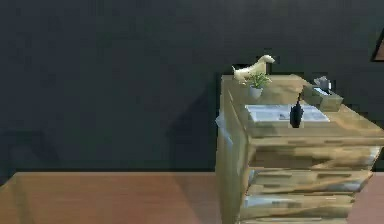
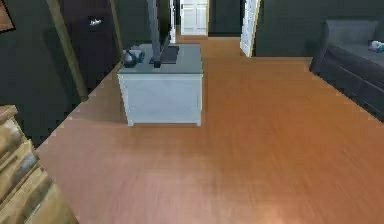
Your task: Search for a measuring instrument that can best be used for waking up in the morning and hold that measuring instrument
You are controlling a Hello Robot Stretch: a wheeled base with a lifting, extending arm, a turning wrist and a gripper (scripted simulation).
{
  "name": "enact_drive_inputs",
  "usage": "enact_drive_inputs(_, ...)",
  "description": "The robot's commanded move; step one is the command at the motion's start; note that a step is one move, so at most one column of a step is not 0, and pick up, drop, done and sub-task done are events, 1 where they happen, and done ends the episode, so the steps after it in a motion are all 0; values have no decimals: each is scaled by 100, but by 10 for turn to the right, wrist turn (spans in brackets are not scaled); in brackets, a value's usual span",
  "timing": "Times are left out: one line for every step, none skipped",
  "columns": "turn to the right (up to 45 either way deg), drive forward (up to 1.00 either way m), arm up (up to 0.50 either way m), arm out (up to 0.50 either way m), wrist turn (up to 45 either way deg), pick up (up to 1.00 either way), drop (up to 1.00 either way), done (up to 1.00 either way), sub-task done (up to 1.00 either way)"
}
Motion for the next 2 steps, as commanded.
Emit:
enact_drive_inputs(450,0,0,0,0,0,0,0,0)
enact_drive_inputs(450,0,0,0,0,0,0,0,0)
